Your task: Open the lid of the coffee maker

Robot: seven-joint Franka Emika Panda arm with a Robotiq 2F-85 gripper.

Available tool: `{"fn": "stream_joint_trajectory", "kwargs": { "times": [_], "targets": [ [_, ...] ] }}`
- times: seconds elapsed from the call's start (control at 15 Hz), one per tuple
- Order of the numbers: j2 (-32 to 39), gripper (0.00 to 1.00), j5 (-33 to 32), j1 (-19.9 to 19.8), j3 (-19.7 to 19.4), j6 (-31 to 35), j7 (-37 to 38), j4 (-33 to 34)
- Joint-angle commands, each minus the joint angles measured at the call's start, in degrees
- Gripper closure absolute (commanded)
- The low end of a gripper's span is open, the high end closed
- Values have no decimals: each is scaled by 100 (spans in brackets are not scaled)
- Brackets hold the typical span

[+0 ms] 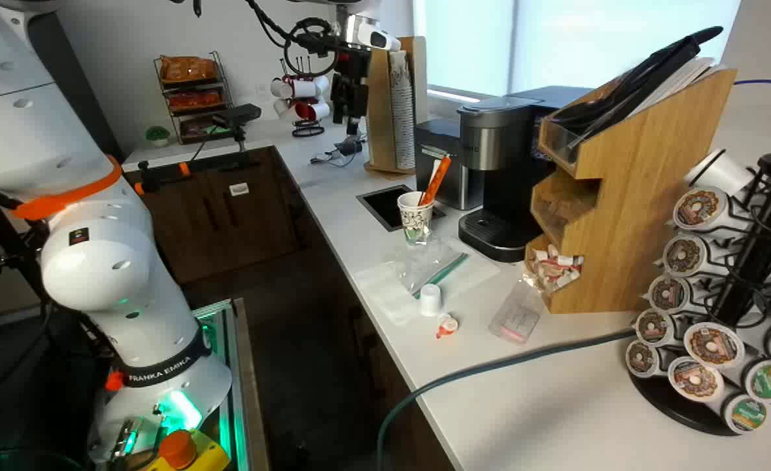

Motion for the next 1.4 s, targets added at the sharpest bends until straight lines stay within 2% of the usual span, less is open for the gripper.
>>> {"fn": "stream_joint_trajectory", "kwargs": {
  "times": [0.0, 0.13, 0.27, 0.33, 0.47, 0.8, 0.87, 1.0, 1.33],
  "targets": [
    [6, 0, -5, 33, -30, -12, 5, 13],
    [-24, 0, 10, 9, -73, -20, -86, -35],
    [-251, 0, -675, 58, 25, -28, -185, -146],
    [-28, 0, -329, 33, -39, -13, -103, 3],
    [-94, 0, -559, 47, -5, -14, -124, -6],
    [-143, 0, -626, 53, 10, -14, -132, -19],
    [-258, 0, -715, -14, 28, 486, 481, -116],
    [-380, 0, -518, -69, -55, 680, 723, -25],
    [-1043, 0, -342, -366, -349, 1131, 1314, -343]
  ]
}}
